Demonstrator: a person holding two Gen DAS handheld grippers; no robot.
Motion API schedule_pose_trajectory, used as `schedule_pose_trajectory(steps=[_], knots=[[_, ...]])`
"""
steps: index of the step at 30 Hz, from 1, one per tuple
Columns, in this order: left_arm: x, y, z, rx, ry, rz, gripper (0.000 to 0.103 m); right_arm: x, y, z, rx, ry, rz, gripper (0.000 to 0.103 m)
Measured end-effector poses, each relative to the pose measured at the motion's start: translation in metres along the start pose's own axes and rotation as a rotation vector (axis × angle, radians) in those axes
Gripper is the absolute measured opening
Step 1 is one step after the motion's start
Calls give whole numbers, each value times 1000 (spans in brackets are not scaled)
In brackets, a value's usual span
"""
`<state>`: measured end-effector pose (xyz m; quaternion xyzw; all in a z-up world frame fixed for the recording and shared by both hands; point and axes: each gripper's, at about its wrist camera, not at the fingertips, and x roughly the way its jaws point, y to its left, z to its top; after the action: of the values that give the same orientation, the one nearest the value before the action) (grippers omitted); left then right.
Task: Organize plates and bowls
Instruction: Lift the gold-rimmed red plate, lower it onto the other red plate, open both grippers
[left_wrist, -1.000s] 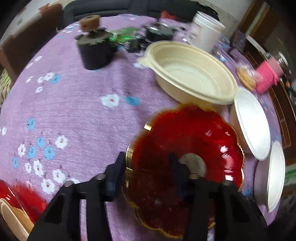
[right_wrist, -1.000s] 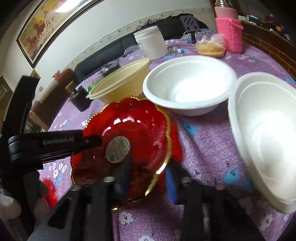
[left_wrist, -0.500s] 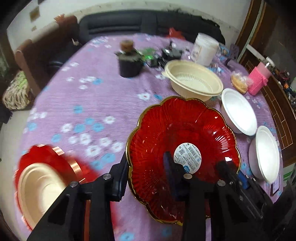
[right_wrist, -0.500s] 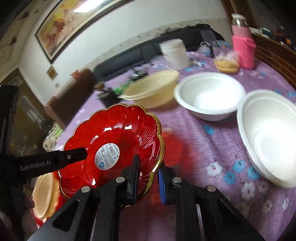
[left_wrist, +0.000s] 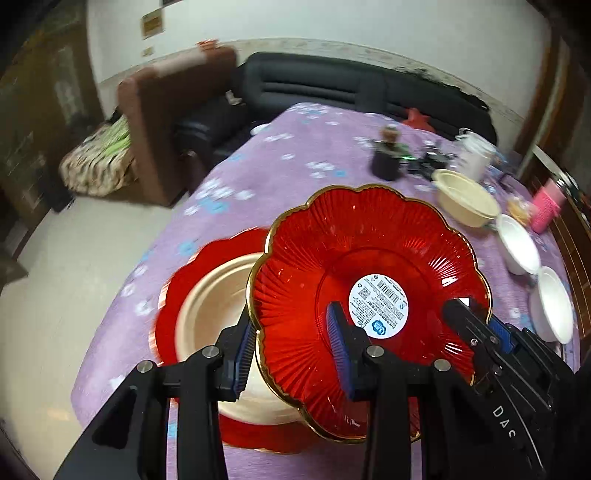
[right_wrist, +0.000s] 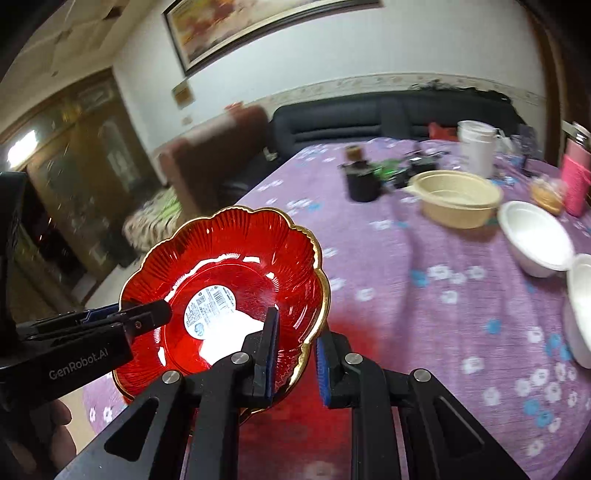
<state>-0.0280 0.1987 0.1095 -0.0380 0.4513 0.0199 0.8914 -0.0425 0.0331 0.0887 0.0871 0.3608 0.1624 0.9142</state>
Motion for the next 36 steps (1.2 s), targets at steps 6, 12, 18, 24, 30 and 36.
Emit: schedule_pose_trajectory(steps=[6,12,18,24,30,36], knots=[[23,39,-11,-51,39,46,36,34,33,-4,-77,63,-7,20],[35,58,-16,-94,52,70,39,56,48,-7,-127,89,-25,23],[3,61,-23,-94,-47,108,56,60,58,-6,-185,72,-21,33],[-51,62,-35,-124,-196,112,71,38,70,-9,-234,-20,-25,54],[-90,51,-45,-137,-277,77,74,11,60,-10,-214,-92,-42,57],[-116,14,-55,-85,-343,40,82,-44,29,-20,-182,-263,-152,84]])
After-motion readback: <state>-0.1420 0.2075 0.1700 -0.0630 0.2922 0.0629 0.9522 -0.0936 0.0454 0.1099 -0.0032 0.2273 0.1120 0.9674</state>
